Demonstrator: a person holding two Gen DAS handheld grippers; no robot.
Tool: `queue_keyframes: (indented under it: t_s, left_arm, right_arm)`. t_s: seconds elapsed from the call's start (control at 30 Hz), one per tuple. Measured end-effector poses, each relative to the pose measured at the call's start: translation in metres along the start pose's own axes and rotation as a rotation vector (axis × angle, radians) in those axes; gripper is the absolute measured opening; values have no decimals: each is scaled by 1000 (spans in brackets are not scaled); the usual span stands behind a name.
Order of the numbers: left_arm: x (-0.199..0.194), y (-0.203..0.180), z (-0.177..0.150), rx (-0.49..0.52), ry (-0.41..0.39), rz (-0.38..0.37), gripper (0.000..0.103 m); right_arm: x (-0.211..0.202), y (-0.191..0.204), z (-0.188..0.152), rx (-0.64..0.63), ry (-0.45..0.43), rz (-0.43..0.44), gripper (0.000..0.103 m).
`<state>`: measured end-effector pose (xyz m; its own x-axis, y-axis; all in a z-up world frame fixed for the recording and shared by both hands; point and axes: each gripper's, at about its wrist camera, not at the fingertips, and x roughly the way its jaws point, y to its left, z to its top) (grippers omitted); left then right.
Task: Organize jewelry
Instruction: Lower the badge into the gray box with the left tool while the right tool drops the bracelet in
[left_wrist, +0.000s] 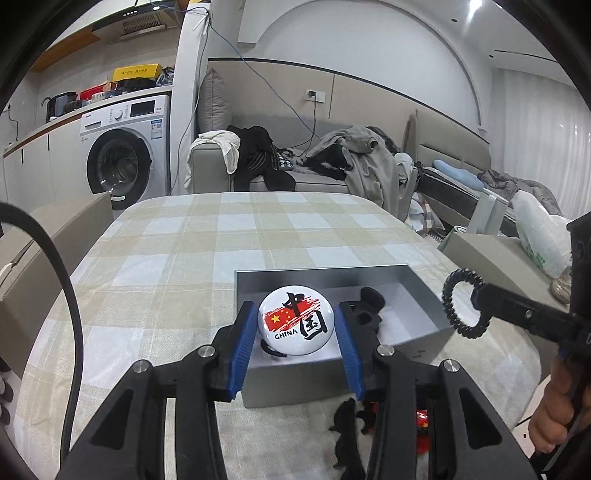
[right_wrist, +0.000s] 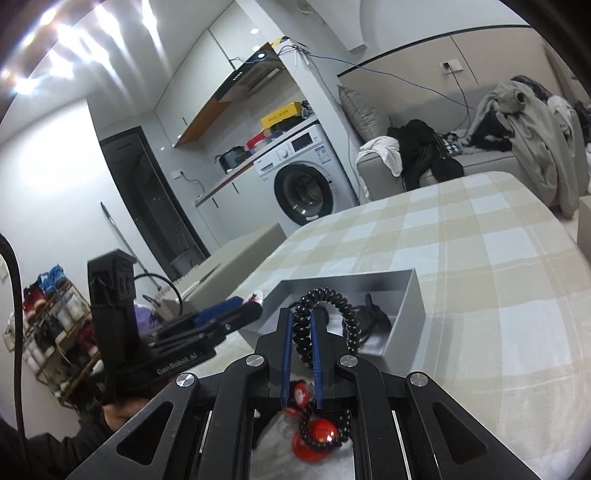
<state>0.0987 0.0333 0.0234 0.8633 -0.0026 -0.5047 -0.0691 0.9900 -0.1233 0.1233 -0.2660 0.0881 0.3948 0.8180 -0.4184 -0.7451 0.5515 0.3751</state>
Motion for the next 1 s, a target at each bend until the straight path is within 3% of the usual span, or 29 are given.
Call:
queue_keyframes:
  t_s: [0.27, 0.5, 0.7, 1.0]
  left_arm:
    - [0, 2, -6, 6, 13, 12, 37]
    - [1, -9, -11, 47, 56, -14, 37]
    - [-2, -8, -12, 23, 83, -56, 37]
    - [-2, -10, -12, 21, 79, -63, 37]
  right_arm:
    - [19, -4, 11, 45, 6, 21, 9]
    - [35, -11, 7, 65, 53, -10, 9]
    - [41, -23, 4, 82, 77, -41, 9]
    - [41, -34, 3, 123, 94, -39, 13]
